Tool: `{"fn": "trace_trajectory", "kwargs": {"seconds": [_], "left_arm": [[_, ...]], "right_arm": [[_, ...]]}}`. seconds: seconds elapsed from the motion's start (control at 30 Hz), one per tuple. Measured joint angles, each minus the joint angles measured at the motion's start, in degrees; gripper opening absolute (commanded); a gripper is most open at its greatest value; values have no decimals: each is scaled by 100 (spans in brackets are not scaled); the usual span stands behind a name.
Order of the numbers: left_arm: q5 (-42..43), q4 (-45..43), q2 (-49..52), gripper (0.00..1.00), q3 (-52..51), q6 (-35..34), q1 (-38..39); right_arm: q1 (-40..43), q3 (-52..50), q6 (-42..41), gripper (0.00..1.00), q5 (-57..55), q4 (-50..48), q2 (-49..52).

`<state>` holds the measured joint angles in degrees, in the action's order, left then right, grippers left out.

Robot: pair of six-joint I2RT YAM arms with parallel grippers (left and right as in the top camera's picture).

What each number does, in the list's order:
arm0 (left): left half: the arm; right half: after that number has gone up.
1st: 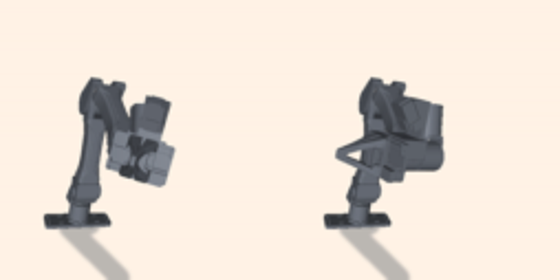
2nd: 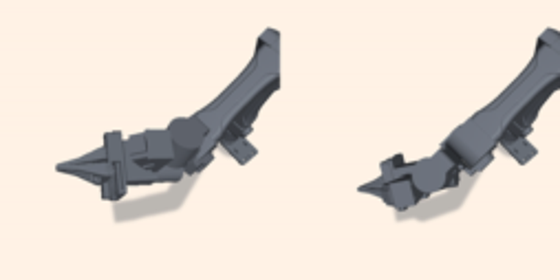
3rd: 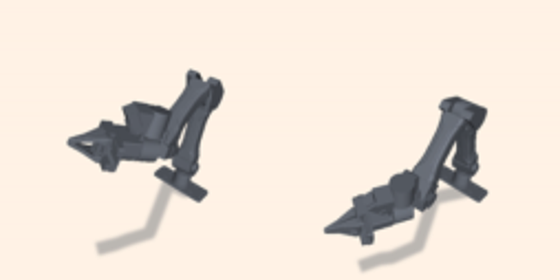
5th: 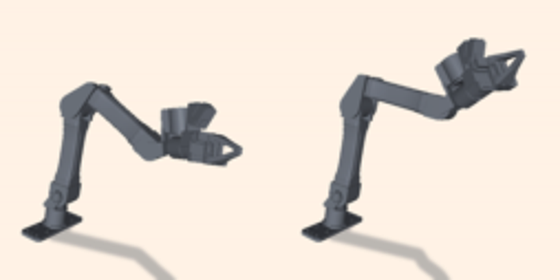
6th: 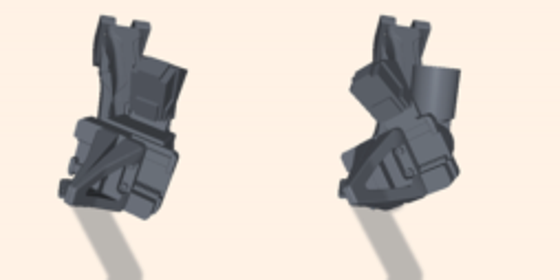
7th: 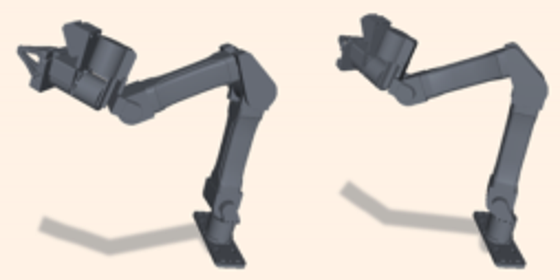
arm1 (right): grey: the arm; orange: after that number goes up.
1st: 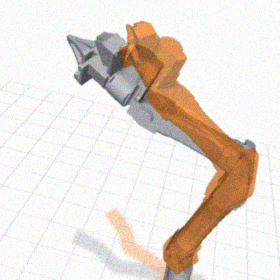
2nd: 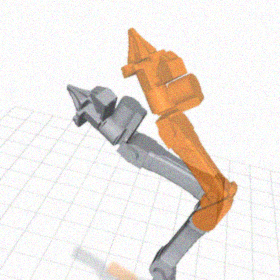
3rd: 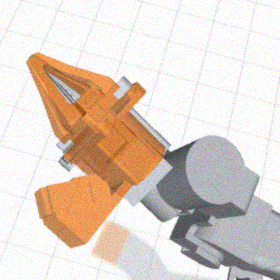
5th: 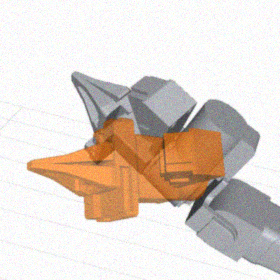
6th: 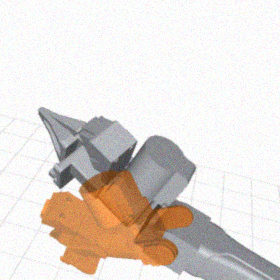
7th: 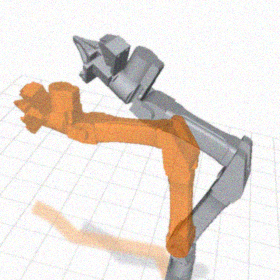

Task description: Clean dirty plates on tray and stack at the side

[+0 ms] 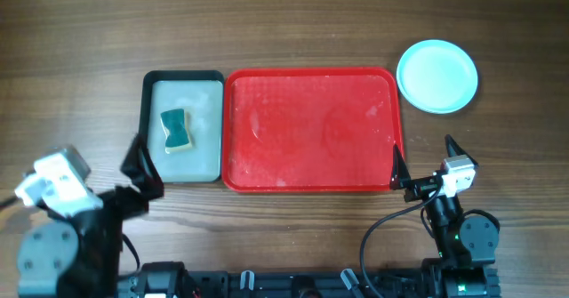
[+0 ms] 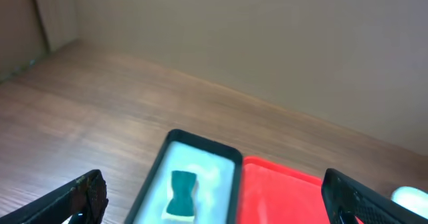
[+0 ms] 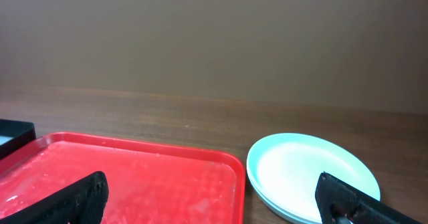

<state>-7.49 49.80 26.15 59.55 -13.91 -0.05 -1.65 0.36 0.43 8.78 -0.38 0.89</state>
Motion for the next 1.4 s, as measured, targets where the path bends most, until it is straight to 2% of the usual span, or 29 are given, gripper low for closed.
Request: {"fn": "trace_trajectory", "kwargs": {"seconds": [0.37,0.53,0.7,0.8,1.03,1.27,1.4], "left_arm": [[0,0,-1851,100,-1456,0,87],[0,-15,-2417,100,-1943,0,87],[0,-120,-2531,100,-2072,-83,87],[0,-706,-2531,100,-2107,-310,87],[195,-3303,-2549,100,-2345,-673,87],[560,-5630,-2546,100,-3834,-787,87],[656,-6157,-2546,100,-4684,-955,87]], "right_arm": [[0,0,0,100,-2,0,0],[0,0,0,100,-2,0,0],[0,0,0,100,0,0,0],[0,0,-2,100,0,-2,0],[0,0,-2,100,-2,0,0],[0,0,-2,100,-2,-2,0],[0,0,0,100,-2,0,0]]}}
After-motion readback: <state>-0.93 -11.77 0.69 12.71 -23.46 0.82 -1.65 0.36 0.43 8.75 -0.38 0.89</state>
